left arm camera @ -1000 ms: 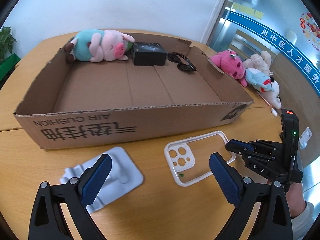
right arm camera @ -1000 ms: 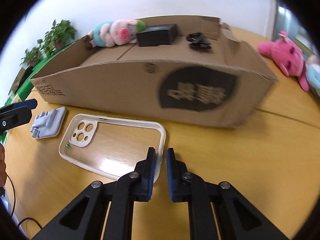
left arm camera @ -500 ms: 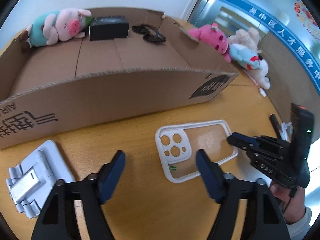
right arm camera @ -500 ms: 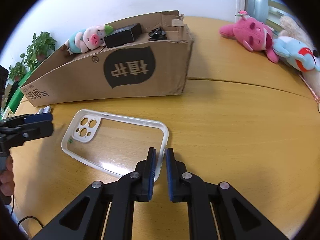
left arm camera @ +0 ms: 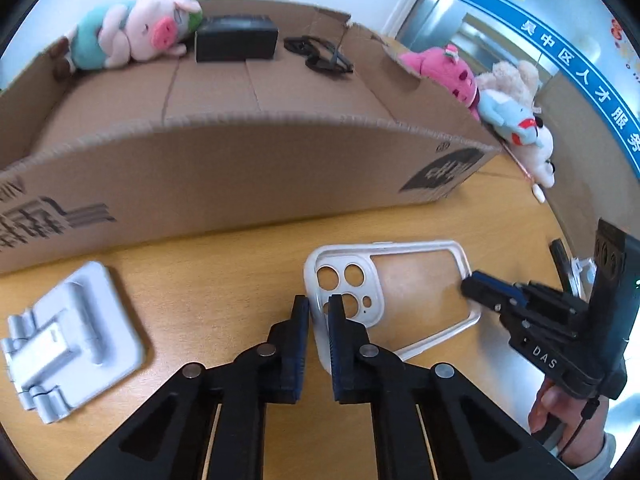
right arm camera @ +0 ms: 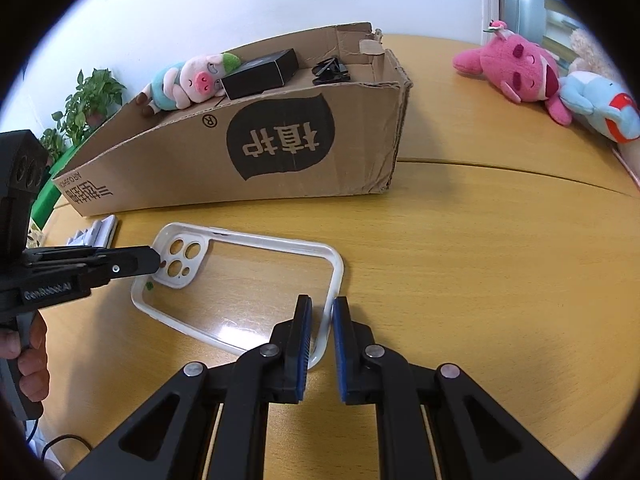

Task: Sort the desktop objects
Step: 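Close the left gripper on the rim of the clear phone case, then lift the phone case with the left gripper over the cardboard box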

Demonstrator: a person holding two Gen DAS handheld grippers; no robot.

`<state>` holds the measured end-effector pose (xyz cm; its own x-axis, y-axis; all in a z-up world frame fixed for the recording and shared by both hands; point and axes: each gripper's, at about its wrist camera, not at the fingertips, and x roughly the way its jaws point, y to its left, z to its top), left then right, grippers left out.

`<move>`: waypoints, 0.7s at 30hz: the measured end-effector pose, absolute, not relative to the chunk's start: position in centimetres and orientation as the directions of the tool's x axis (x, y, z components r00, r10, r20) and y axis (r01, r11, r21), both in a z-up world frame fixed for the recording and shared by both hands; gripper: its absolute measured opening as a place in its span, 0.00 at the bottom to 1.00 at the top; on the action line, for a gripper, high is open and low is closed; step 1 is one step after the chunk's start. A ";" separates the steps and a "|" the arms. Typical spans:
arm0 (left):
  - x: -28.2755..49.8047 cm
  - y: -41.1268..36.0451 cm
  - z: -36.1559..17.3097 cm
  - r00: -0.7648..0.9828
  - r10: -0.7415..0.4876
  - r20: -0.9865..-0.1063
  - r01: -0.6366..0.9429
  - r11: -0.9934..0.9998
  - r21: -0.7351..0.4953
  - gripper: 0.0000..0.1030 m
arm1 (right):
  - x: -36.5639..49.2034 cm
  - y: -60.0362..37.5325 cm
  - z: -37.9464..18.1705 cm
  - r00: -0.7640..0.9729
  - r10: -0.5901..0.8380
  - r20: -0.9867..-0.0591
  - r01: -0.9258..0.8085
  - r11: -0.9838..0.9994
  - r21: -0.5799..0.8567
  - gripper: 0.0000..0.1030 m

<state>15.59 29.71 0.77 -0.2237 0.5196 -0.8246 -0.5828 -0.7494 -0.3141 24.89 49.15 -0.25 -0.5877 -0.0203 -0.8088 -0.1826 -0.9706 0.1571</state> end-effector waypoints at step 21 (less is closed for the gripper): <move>10.2 22.9 29.1 -0.662 0.629 -0.407 -0.628 -0.762 -0.156 0.06 | 19.0 45.9 24.7 -0.927 -0.080 -0.366 0.052 -0.995 0.088 0.12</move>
<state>10.20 22.88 29.10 -0.6624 0.6291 -0.4067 -0.6280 -0.7623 -0.1563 18.96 45.88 24.66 -0.9272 -0.0803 -0.3659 0.0516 -0.9948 0.0876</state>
